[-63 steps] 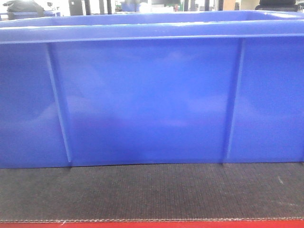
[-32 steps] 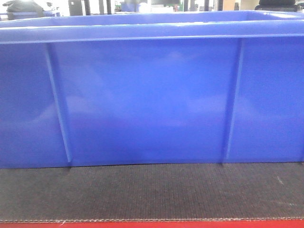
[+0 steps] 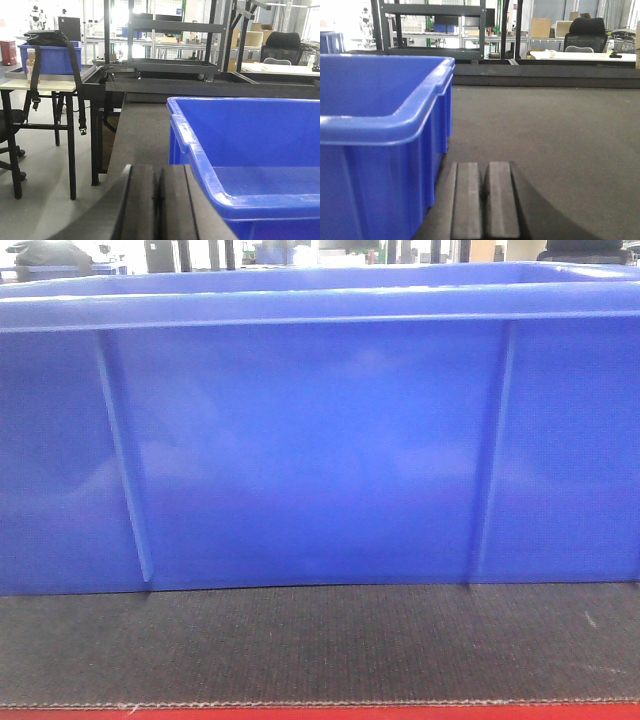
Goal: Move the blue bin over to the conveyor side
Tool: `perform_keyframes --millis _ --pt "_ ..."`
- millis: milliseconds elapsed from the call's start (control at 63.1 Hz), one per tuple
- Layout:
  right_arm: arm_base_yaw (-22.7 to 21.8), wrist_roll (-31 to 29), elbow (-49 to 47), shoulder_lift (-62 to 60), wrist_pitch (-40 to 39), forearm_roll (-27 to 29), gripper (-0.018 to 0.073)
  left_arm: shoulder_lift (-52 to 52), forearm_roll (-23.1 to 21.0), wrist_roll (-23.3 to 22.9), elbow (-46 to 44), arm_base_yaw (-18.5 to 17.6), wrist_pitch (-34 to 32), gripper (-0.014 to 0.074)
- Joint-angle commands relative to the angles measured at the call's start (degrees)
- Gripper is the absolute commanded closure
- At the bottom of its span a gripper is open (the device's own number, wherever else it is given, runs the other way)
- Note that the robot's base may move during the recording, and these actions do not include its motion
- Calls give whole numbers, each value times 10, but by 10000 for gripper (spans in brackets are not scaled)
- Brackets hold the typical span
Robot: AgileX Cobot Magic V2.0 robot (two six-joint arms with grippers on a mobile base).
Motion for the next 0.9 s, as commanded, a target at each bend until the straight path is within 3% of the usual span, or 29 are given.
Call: perform_keyframes --millis 0,887 --pt "-2 -3 0 -4 0 -21 648 -2 1 -5 0 2 -7 585" --pt "-2 -3 0 -4 -31 -21 648 -2 1 -5 0 2 -7 585"
